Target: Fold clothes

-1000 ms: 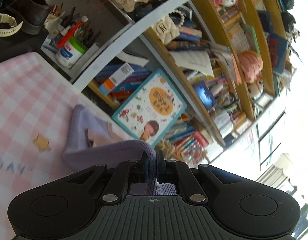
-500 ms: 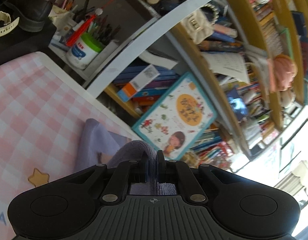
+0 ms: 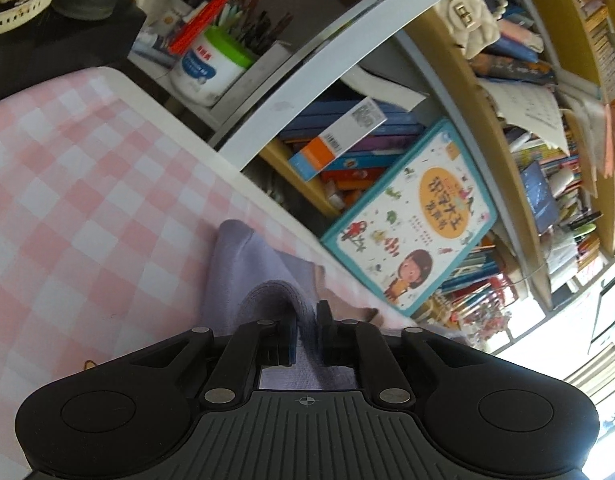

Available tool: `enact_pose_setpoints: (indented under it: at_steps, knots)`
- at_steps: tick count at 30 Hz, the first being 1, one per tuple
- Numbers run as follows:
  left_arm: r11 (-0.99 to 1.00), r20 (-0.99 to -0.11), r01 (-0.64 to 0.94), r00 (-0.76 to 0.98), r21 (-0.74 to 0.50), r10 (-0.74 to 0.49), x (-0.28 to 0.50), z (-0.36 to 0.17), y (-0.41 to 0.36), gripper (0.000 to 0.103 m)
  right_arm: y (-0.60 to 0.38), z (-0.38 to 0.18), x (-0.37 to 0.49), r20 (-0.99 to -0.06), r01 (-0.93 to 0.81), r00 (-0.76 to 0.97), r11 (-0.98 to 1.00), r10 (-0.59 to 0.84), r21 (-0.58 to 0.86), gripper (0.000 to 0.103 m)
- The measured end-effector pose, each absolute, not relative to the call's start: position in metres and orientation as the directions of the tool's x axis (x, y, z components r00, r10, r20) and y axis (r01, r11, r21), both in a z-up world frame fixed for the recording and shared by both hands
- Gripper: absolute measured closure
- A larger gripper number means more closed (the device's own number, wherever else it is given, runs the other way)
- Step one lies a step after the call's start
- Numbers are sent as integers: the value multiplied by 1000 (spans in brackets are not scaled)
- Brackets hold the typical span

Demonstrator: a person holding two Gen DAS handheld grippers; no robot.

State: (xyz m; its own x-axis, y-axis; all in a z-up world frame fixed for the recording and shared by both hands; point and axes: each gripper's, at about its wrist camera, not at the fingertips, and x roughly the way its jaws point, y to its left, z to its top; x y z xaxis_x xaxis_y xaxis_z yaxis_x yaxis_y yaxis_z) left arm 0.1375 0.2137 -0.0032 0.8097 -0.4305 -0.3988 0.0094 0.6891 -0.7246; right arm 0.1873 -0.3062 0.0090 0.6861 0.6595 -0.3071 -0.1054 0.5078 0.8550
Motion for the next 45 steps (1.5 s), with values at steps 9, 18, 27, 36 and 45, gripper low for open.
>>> enact_pose_setpoints:
  at_steps: [9, 18, 27, 36, 45]
  knots:
    - [720, -446, -17, 795, -693, -411, 143, -14, 214, 88, -307, -15, 199, -348, -56, 668, 510, 658, 858, 86]
    - [835, -451, -10, 845, -551, -287, 127, 3, 212, 37, -310, -9, 198, -321, -101, 700, 533, 638, 840, 60]
    - [957, -393, 38, 906, -287, -154, 106, 28, 184, 22, -288, 25, 181, -415, -211, 782, 824, 466, 527, 49]
    - [982, -364, 91, 920, -164, -146, 116, 37, 155, 22, -229, 29, 170, -480, -342, 807, 935, 344, 95, 48]
    - [994, -383, 103, 918, -19, -103, 125, 28, 127, 19, -214, 16, 169, -496, -334, 815, 942, 301, 23, 46]
